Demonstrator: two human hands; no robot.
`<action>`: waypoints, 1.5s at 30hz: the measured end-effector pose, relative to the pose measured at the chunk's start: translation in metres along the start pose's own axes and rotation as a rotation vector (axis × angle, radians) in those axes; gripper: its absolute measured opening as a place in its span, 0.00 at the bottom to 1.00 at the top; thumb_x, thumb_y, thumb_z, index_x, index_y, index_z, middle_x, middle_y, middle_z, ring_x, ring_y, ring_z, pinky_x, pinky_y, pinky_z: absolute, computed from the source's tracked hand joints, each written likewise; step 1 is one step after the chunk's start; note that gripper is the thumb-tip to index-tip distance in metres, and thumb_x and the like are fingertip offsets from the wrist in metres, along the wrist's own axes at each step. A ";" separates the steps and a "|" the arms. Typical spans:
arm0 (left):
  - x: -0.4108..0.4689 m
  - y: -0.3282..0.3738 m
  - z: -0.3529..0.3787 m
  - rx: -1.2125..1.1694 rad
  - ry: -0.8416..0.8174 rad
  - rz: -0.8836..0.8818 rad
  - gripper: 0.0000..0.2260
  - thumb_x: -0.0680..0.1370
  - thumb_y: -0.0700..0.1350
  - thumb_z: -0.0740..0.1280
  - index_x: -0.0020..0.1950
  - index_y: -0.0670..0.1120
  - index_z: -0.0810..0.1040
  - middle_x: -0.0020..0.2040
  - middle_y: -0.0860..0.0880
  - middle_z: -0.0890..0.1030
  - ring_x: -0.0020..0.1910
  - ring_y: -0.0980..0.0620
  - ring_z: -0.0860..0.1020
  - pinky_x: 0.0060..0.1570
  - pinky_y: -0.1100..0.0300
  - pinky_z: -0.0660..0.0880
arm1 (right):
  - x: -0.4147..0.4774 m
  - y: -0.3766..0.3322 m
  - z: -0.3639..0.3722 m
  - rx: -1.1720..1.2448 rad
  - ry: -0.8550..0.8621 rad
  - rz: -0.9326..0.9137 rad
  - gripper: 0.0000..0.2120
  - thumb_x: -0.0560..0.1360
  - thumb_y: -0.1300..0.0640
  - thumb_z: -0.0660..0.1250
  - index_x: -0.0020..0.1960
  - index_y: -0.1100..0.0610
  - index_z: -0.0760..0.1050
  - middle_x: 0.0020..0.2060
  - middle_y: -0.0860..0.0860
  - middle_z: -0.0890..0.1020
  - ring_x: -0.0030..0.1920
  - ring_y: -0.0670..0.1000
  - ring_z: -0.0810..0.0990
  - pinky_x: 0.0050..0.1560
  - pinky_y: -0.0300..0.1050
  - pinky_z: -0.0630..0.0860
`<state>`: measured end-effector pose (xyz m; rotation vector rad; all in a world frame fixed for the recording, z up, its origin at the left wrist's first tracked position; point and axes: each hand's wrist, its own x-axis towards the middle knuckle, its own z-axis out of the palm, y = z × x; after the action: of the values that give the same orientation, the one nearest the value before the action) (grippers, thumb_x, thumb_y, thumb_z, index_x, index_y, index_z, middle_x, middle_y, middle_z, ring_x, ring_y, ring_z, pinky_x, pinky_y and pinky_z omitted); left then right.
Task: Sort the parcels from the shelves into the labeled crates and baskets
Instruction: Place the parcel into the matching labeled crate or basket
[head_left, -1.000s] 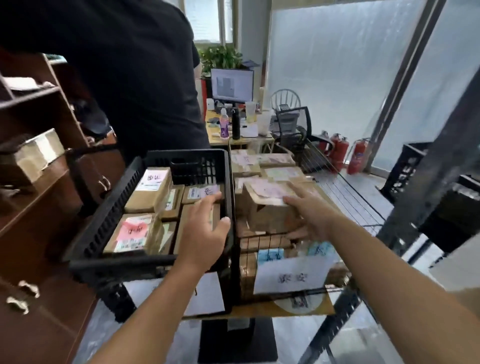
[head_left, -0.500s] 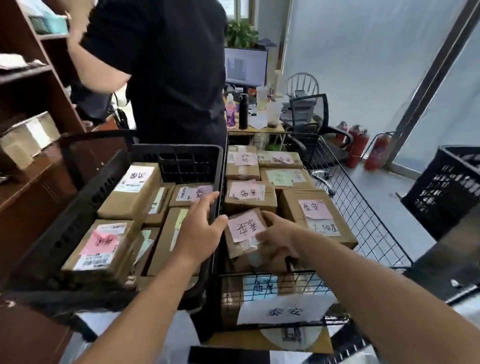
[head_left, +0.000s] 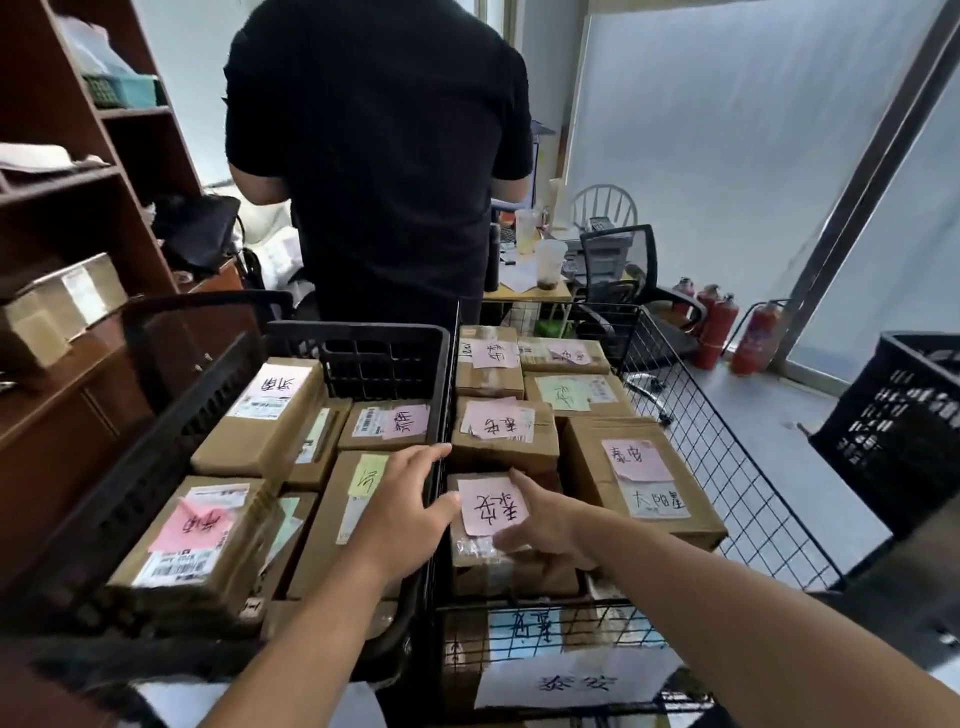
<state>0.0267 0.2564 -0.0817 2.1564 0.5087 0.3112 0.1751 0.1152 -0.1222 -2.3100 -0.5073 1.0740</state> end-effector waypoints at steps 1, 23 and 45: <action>0.001 0.000 0.001 0.012 -0.007 0.006 0.23 0.80 0.47 0.65 0.74 0.56 0.66 0.73 0.58 0.62 0.71 0.58 0.62 0.67 0.61 0.60 | 0.000 -0.001 0.000 -0.015 0.008 0.002 0.52 0.75 0.51 0.76 0.82 0.40 0.40 0.72 0.56 0.71 0.65 0.58 0.73 0.51 0.49 0.78; 0.019 -0.004 -0.035 0.357 -0.129 0.369 0.27 0.80 0.52 0.64 0.77 0.49 0.62 0.74 0.50 0.66 0.74 0.50 0.61 0.74 0.50 0.59 | -0.077 -0.024 0.003 -0.534 0.691 -0.110 0.26 0.83 0.43 0.58 0.79 0.48 0.60 0.79 0.55 0.62 0.78 0.60 0.61 0.72 0.62 0.69; -0.101 0.100 0.096 0.299 -0.686 1.192 0.25 0.80 0.50 0.64 0.76 0.49 0.64 0.73 0.47 0.69 0.71 0.43 0.65 0.70 0.49 0.63 | -0.314 0.109 0.152 -0.135 1.156 0.705 0.26 0.83 0.40 0.58 0.77 0.50 0.65 0.72 0.52 0.70 0.71 0.57 0.68 0.67 0.54 0.70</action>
<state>-0.0001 0.0881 -0.0609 2.4267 -1.2234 0.0919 -0.1248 -0.0918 -0.0879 -2.7865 0.7331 -0.2108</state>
